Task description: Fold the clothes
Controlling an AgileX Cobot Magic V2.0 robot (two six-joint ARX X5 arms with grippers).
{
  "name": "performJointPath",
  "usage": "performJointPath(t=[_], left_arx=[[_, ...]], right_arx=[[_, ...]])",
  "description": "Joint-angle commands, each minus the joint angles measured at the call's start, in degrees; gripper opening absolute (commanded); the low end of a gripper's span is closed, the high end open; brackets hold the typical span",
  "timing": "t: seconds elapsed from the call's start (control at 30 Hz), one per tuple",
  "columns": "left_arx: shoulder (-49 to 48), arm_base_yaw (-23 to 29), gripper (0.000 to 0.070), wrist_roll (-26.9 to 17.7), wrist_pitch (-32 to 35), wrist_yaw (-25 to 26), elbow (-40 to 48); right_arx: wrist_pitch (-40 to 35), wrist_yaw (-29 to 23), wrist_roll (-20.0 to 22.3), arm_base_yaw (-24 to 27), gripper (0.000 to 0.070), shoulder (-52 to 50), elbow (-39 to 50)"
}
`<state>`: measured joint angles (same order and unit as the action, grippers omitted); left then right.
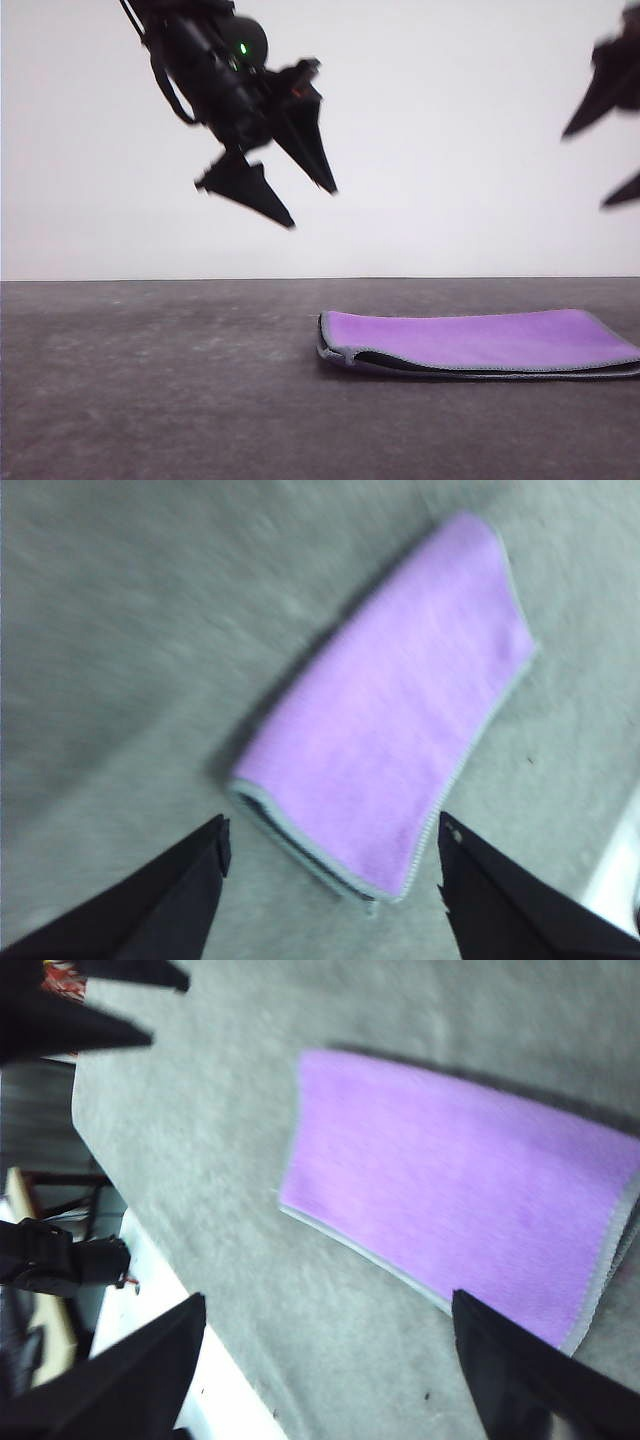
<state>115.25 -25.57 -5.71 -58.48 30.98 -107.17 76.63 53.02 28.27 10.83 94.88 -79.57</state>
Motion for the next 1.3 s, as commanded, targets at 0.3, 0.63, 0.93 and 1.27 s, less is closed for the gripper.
performJointPath(t=[0.3,0.63,0.93,1.27], left_arx=[[-0.21,7.93,0.0406,-3.65,-7.0,-2.75,-10.91],[-1.71,15.78,0.0399,-5.27,-14.42,-2.94,-10.91],[-6.01,17.42,0.0393,-4.65,-15.86,-8.64,-10.91],[-7.76,17.77,0.0394,-4.31,-19.25,-11.99,-10.91]], right_arx=[[-1.22,-16.32,-12.42,3.18,0.0499,-27.34,-0.77],[-15.95,-21.45,-21.13,3.62,0.0499,-30.8,18.21],[-37.92,-15.13,-26.24,3.18,0.0498,-17.74,35.21],[-50.5,-8.19,-29.07,-0.23,0.0498,-0.98,35.3]])
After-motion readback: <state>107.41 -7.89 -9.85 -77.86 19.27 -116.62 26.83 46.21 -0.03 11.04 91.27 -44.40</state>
